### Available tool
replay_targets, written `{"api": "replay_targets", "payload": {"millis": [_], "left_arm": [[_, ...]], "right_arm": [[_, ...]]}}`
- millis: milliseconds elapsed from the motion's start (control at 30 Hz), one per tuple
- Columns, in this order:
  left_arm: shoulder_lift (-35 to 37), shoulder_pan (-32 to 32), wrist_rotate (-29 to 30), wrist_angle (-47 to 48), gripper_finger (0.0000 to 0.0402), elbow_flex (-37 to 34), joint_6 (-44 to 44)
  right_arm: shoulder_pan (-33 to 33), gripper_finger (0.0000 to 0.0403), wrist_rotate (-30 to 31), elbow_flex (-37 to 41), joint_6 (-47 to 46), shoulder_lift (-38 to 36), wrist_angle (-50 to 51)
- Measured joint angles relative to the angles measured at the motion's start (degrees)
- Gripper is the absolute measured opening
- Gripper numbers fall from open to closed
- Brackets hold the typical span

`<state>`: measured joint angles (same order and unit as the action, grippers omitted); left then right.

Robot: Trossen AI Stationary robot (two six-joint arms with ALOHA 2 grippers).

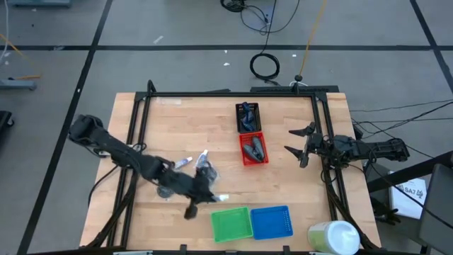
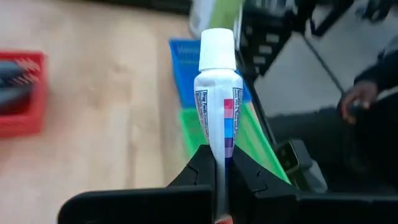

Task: Pick & Place Travel size toiletries
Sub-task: Put the left white toothpaste into the green bin

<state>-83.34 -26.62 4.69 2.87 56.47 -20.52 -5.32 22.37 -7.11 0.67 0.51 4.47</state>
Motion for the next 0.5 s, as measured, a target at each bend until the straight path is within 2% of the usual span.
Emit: {"api": "replay_targets", "payload": {"millis": [300, 500], "left_arm": [[-16.2, -2.0, -0.3, 8.6, 0.0003, 14.7, -7.4], [-24.9, -1.6, -5.7, 10.1, 0.0007, 21.7, -13.9]], "right_arm": [[0.0, 0.0318, 0.0, 0.0, 0.0, 0.0, 0.0], [0.0, 0.0318, 0.0, 0.0, 0.0, 0.0, 0.0]]}}
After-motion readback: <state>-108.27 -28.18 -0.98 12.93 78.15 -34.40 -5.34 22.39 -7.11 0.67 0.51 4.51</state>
